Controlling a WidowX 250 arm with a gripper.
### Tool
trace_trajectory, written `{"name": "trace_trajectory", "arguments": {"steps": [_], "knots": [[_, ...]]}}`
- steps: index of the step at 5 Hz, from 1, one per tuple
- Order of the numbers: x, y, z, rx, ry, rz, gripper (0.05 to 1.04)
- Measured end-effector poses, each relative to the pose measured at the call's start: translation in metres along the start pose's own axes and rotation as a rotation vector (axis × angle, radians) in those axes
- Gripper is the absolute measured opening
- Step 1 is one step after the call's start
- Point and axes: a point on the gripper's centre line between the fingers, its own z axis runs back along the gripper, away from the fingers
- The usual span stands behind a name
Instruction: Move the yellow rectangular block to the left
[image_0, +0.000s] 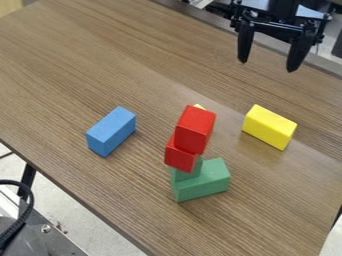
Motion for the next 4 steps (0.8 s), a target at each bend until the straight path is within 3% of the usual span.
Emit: {"name": "trace_trajectory", "arguments": {"steps": [1, 2, 4], "knots": [[-0.002, 0.002, -0.013, 0.021, 0.034, 0.004, 0.999], [0.001, -0.009, -0.018, 0.001, 0.011, 0.158, 0.999], [0.004, -0.031, -0.049, -0.025, 0.055, 0.217, 0.999]]}}
